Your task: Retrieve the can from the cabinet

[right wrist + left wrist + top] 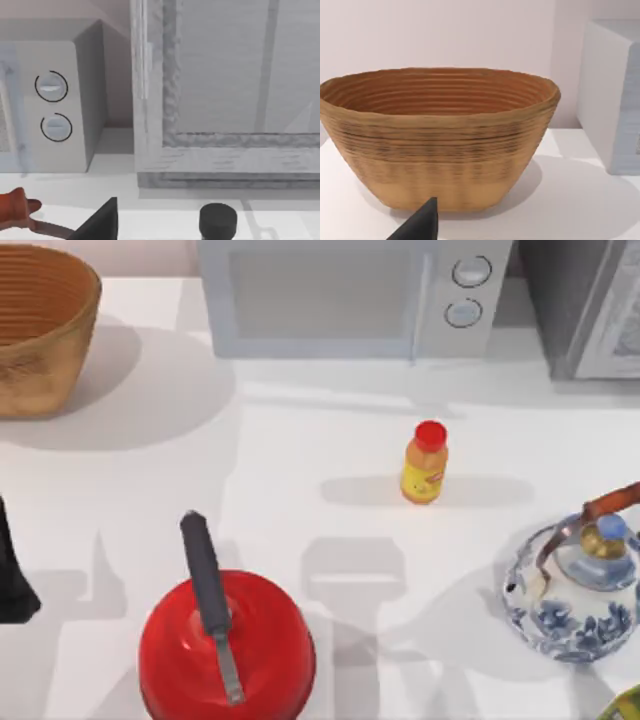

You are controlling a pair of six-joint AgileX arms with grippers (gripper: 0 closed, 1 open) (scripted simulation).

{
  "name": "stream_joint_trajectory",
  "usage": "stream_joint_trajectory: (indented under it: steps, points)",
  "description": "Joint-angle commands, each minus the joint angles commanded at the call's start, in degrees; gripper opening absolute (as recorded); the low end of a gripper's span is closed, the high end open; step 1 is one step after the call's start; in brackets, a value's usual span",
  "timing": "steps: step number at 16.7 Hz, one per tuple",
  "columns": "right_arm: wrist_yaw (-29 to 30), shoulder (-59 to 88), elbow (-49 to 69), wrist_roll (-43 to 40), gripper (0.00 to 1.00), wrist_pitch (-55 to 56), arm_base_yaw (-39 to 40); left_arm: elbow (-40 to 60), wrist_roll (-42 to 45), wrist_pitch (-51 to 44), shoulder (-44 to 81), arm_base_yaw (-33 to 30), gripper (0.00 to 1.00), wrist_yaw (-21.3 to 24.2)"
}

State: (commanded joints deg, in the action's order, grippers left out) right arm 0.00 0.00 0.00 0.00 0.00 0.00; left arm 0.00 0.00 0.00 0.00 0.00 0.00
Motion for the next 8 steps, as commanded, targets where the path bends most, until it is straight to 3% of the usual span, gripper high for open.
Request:
stream_joint_trajectory:
  steps: [4,8]
  points:
    - [0.32,1.39,1.79,0.03,1.00,-0.32,0.13,0.00,0.00,0.00,0.00,0.00,1.00,0.00]
    - [1.82,9.76,12.43,0.13,1.00,-2.72,1.14,0.00,0.00,0.00,0.00,0.00,1.00,0.00]
